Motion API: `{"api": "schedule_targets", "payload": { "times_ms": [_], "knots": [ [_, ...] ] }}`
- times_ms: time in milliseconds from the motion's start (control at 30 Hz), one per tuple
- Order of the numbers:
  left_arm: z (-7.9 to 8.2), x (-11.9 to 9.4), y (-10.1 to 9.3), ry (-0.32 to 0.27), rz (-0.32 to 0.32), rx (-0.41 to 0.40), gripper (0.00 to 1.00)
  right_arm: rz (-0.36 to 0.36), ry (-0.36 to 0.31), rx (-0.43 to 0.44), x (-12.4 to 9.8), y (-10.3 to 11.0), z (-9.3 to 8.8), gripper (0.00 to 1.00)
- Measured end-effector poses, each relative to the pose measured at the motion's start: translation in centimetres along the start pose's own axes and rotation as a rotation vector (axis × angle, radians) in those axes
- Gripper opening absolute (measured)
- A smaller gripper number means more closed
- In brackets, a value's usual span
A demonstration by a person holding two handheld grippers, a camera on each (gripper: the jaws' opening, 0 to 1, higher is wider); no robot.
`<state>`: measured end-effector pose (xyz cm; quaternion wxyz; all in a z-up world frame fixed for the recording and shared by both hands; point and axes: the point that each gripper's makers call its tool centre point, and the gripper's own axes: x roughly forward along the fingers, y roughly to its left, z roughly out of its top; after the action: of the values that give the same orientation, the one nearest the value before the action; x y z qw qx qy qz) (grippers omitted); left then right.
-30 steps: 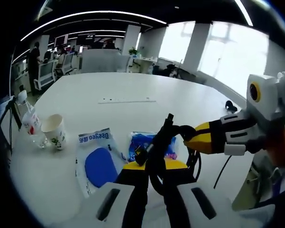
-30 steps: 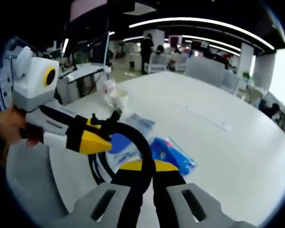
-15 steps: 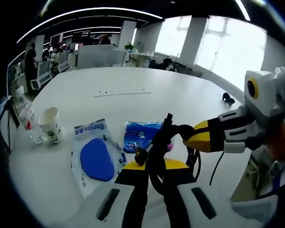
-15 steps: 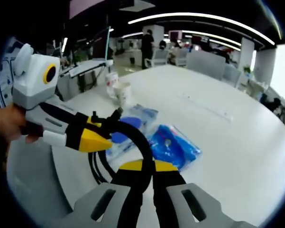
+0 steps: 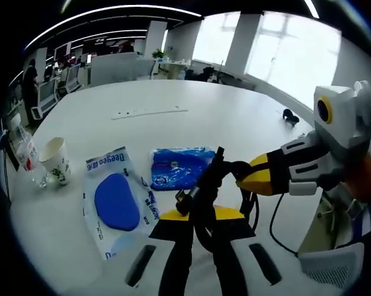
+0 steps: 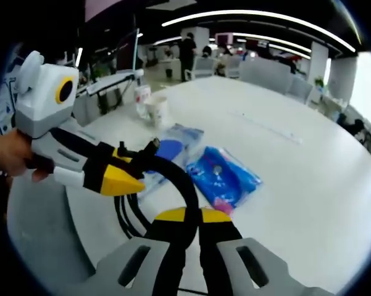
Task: Arrange the tabletop items into an orderly group along one side of the table until the central work area is clear of visible clutter.
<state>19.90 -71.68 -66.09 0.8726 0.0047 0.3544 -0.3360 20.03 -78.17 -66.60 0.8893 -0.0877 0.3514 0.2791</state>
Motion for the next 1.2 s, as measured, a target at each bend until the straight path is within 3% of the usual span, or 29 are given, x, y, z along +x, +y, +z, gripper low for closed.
{"api": "schedule_targets", "payload": {
  "times_ms": [667, 933, 1200],
  "knots": [
    [-2.8, 1.6, -0.6, 0.097, -0.034, 0.055, 0.09, 0.014, 0.08, 0.043, 1.0, 0.2, -3.6, 0.02],
    [-3.6, 2.1, -0.5, 0.145, -0.059, 0.118, 0.09, 0.03, 0.119, 0.022, 1.8, 0.3, -4.5, 0.02],
    [-4.5, 2.5, -0.4, 0.171, -0.057, 0.111, 0.1, 0.048, 0.151, 0.003, 2.2, 0.5, -5.1, 0.03]
  ]
}}
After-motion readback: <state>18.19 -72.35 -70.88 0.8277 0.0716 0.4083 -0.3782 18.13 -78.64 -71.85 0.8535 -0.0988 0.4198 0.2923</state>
